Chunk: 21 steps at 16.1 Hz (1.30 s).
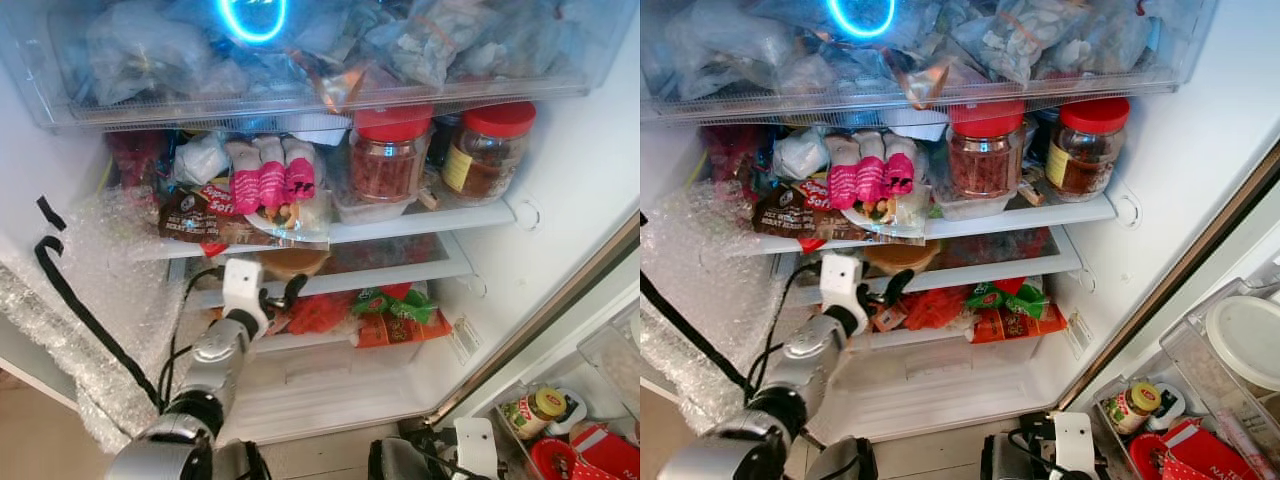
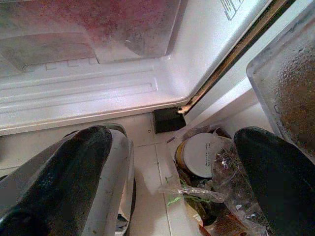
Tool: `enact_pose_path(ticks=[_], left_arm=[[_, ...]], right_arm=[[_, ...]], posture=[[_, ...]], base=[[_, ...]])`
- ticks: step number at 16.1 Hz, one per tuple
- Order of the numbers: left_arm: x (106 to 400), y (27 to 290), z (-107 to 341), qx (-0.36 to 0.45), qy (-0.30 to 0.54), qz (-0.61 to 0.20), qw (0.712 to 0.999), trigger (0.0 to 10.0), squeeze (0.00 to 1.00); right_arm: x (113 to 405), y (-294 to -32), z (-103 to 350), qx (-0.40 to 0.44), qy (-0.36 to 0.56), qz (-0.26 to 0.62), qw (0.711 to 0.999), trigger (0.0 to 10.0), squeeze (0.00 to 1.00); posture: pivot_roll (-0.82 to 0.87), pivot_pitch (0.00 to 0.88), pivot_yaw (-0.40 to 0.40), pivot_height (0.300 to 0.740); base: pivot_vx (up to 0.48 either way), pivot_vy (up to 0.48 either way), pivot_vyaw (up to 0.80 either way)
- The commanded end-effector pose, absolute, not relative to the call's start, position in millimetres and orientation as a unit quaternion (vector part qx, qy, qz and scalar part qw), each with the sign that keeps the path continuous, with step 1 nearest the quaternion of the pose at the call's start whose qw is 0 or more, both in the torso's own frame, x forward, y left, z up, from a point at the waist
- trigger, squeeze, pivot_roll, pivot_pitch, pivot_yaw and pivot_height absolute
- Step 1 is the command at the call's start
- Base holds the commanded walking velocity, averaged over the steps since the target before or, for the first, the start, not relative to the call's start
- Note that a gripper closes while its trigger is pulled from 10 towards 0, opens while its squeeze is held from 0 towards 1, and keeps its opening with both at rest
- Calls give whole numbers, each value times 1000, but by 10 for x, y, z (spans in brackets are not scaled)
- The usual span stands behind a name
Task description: Restocking fridge
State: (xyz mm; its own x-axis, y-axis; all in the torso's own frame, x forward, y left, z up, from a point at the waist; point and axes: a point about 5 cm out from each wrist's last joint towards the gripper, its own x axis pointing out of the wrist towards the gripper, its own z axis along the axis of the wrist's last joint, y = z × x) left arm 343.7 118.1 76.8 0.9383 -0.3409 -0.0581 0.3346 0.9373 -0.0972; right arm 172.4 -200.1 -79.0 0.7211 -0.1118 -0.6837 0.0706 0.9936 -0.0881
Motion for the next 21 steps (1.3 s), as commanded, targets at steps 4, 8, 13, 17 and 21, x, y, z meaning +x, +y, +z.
enact_pose_path(ticks=[4, 8, 13, 17, 21], left_arm=[[3469, 1154, 787, -47, 37, -172, 983, 10000, 0], [3465, 1236, 830, -59, 13, -172, 983, 10000, 0], [3330, 1371, 918, -43, -41, -184, 981, 10000, 0], [3069, 1393, 818, 21, -48, -177, 983, 10000, 0], [2902, 1390, 722, 21, -29, -165, 986, 10000, 0]], right_arm=[[1694, -2017, -803, -28, 375, -54, 925, 10000, 0], [1690, -2006, -805, -27, 374, -53, 925, 10000, 0], [1666, -1985, -819, -26, 378, -49, 924, 10000, 0], [1666, -1970, -823, -26, 379, -47, 924, 10000, 0], [1672, -1961, -823, -27, 380, -44, 923, 10000, 0]], posture=[[-212, 60, -9, 640], [-209, 58, -6, 640], [-195, 45, 4, 640], [-191, 49, 2, 640], [-186, 58, -2, 640]], base=[[0, 0, 0], [0, 0, 0], [0, 0, 0], [0, 0, 0], [0, 0, 0]])
